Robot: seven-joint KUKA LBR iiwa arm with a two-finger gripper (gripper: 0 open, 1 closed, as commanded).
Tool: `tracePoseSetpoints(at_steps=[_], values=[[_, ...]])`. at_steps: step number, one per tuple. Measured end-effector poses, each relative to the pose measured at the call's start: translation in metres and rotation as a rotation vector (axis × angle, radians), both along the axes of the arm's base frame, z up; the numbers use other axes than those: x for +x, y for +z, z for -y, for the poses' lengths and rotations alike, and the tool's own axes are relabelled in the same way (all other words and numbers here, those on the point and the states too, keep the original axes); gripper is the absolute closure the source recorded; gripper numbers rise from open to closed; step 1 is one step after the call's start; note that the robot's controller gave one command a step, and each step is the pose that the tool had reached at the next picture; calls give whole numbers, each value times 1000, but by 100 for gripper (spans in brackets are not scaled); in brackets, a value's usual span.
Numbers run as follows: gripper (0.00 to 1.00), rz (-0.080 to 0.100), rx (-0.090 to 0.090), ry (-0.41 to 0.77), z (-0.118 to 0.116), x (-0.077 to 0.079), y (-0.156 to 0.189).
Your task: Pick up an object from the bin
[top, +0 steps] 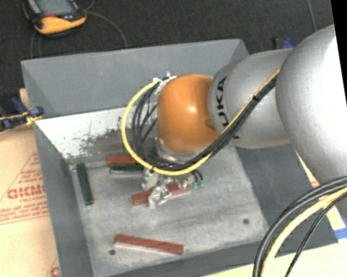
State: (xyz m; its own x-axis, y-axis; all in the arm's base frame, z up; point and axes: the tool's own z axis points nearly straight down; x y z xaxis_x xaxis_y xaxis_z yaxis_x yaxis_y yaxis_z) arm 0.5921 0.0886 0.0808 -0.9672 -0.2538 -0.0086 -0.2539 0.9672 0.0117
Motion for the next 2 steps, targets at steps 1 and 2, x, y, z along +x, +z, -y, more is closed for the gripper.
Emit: tracePoseSetpoints(at_steps=[1,2], values=[[100,0,0,-2,0,0,0],[100,9,-12,46,-14,35,175]])
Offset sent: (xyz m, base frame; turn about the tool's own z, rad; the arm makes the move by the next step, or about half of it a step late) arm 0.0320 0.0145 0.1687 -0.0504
